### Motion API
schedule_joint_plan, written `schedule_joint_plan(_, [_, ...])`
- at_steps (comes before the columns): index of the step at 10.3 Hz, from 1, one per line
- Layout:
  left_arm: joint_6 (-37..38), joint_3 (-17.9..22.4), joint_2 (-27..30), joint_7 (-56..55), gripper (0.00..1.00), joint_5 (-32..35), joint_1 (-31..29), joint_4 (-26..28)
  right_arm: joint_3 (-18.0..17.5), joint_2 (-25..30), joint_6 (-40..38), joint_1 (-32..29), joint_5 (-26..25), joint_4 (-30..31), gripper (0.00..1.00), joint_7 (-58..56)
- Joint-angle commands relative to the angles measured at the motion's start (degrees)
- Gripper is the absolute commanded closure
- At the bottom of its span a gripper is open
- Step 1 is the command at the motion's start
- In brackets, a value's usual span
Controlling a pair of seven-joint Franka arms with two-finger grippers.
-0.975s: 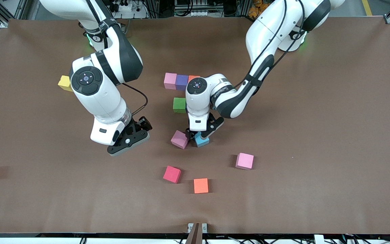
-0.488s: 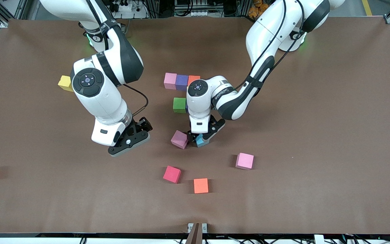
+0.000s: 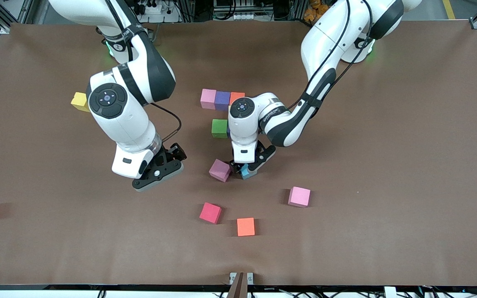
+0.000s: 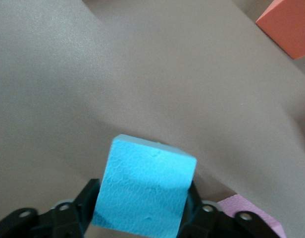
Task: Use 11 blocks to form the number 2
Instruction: 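Grasp the cyan cube with the left gripper and lift it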
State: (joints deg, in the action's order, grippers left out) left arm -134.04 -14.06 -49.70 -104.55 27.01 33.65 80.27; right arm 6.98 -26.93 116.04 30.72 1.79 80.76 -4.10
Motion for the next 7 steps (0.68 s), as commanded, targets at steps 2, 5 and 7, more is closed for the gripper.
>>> schedule_joint_plan(2, [0.18, 0.35, 0.04, 0.13, 1.00, -0.82, 0.28, -0.29, -0.65, -0.66, -0.46, -0.58, -1.26, -1.48, 0.00, 1.11])
schedule_joint_plan(5, [5.87, 0.18, 2.76, 0.05, 1.00, -1.69, -0.51, -0.21, -0.65, -0.66, -0.46, -0.58, -1.26, -1.48, 0.00, 0.94])
schedule_joint_plan(7, [9.66, -0.35, 4.96, 0.22, 1.00, -3.44, -0.52, -0.03, -0.65, -0.66, -0.46, -0.66, -1.35, -1.40, 0.00, 0.76])
